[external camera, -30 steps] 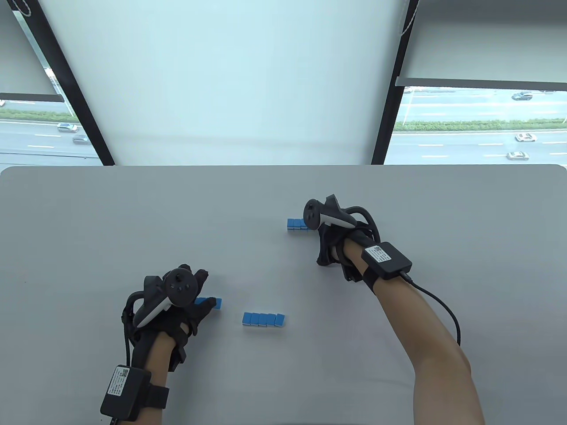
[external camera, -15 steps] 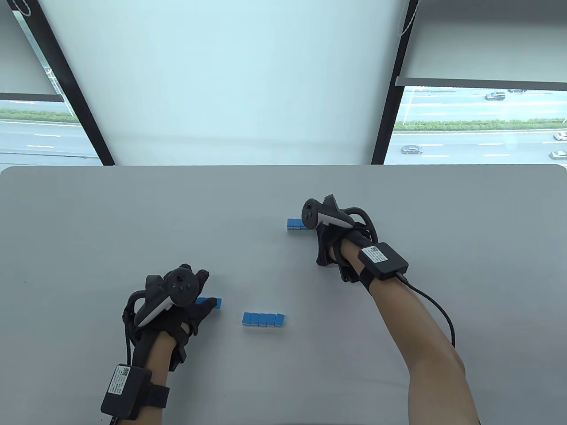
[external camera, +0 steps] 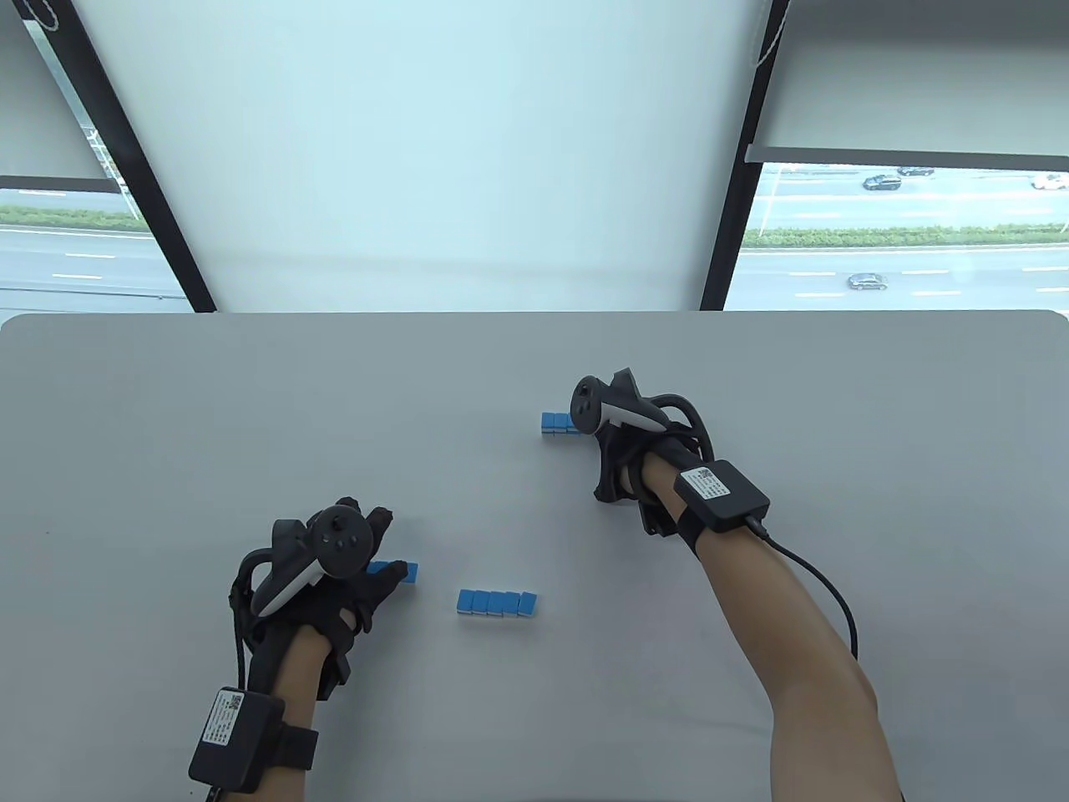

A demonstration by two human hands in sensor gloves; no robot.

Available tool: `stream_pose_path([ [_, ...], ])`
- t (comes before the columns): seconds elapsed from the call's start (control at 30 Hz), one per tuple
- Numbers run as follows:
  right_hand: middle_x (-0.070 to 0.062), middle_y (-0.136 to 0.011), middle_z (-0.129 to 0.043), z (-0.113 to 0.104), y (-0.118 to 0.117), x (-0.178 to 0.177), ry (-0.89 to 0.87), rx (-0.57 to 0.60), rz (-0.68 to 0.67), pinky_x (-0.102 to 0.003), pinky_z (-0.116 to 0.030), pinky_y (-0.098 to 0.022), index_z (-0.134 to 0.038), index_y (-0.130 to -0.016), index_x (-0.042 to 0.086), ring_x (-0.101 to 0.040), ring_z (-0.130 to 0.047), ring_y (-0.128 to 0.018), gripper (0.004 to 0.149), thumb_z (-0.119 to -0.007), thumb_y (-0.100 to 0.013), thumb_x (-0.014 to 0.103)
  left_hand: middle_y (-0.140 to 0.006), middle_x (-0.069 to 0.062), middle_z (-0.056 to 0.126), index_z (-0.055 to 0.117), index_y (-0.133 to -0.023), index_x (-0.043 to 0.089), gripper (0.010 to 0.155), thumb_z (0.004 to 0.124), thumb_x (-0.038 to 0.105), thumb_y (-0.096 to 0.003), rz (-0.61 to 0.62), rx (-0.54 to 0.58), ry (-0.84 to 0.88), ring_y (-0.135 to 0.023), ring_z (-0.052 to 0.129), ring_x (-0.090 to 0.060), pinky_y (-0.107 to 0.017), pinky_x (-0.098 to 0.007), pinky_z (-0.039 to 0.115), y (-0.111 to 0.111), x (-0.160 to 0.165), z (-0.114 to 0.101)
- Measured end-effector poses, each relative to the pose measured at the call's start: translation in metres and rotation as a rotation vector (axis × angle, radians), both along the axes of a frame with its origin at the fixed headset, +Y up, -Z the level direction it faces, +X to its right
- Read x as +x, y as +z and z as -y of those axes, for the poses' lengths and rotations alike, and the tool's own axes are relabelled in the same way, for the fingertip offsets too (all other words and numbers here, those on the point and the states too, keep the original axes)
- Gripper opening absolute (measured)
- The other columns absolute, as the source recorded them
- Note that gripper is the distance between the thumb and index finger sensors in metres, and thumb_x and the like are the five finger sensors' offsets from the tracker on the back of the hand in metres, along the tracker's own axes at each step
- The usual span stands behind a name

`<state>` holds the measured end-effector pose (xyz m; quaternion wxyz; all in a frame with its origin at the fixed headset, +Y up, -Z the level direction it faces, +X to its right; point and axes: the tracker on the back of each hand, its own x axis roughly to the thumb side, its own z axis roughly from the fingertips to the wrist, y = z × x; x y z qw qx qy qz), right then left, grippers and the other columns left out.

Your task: Build mahjong tile wall

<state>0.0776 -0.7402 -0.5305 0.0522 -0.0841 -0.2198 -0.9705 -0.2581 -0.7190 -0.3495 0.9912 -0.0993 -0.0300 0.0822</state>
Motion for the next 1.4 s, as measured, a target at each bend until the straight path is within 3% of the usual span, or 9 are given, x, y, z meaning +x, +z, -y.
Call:
stream_pose_path([
  [0.2,-0.008,-0.112,-0.012,-0.008,0.006,0.004,0.005,0.041,0.004,-0.06,-0.04,-0.082,-0.009,-0.099,0.026,-0.047,-0.036,-0.108,0.117,-0.096,-0.028,0.055,-0.12,-0.007,0.043,0.051,-0.111,0.034,0.077,0.07,0.065,-0.042,0.007,0.0,0.008,-0.108,0.046,-0.042,-0.071,-0.073,0.037,0.0,0.0,0.001],
  [0.37,-0.005,-0.112,-0.013,-0.029,0.018,0.011,0.055,0.111,0.006,-0.061,-0.038,-0.081,-0.009,-0.1,0.028,-0.047,-0.034,-0.107,0.114,-0.092,-0.029,0.058,-0.119,-0.007,0.044,0.052,-0.11,0.034,0.077,0.07,0.065,-0.0419,0.018,0.009,0.02,-0.108,0.047,-0.042,-0.071,-0.073,0.037,0.0,0.001,0.002],
  [0.7,0.0,-0.114,-0.023,-0.088,0.08,0.051,0.047,0.235,0.099,-0.063,-0.035,-0.078,-0.02,-0.103,0.03,-0.044,-0.035,-0.106,0.092,-0.075,-0.036,0.06,-0.12,-0.006,0.044,0.052,-0.11,0.034,0.077,0.07,0.065,-0.0419,0.051,-0.001,0.042,-0.108,0.047,-0.042,-0.071,-0.073,0.037,0.0,0.007,0.004],
  [0.87,0.006,-0.114,-0.031,-0.103,0.117,0.079,-0.019,0.264,0.18,-0.064,-0.029,-0.077,-0.028,-0.103,0.035,-0.041,-0.033,-0.107,0.084,-0.072,-0.037,0.061,-0.119,-0.006,0.045,0.053,-0.11,0.034,0.077,0.07,0.065,-0.0418,0.067,0.031,0.048,-0.108,0.048,-0.042,-0.071,-0.073,0.038,0.001,0.011,0.002],
  [1.03,0.007,-0.114,-0.037,-0.101,0.15,0.108,-0.084,0.296,0.248,-0.062,-0.022,-0.073,-0.035,-0.103,0.038,-0.031,-0.03,-0.107,0.078,-0.07,-0.039,0.063,-0.119,-0.006,0.047,0.053,-0.11,0.034,0.077,0.07,0.065,-0.0418,0.076,0.052,0.048,-0.108,0.049,-0.042,-0.071,-0.073,0.039,0.0,0.014,0.002],
  [1.17,0.004,-0.114,-0.036,-0.087,0.175,0.13,-0.094,0.345,0.278,-0.064,-0.02,-0.07,-0.035,-0.104,0.036,-0.034,-0.028,-0.106,0.078,-0.068,-0.039,0.065,-0.119,-0.006,0.048,0.054,-0.11,0.034,0.076,0.07,0.065,-0.0417,0.076,0.074,0.052,-0.107,0.05,-0.042,-0.071,-0.073,0.04,-0.001,0.015,0.002],
  [1.4,0.004,-0.115,-0.032,-0.055,0.187,0.146,-0.165,0.359,0.334,-0.065,-0.015,-0.068,-0.036,-0.104,0.038,-0.037,-0.022,-0.105,0.078,-0.067,-0.039,0.066,-0.118,-0.006,0.051,0.056,-0.109,0.034,0.076,0.07,0.064,-0.0416,0.067,0.116,0.055,-0.106,0.054,-0.041,-0.071,-0.072,0.043,-0.003,0.016,0.001],
])
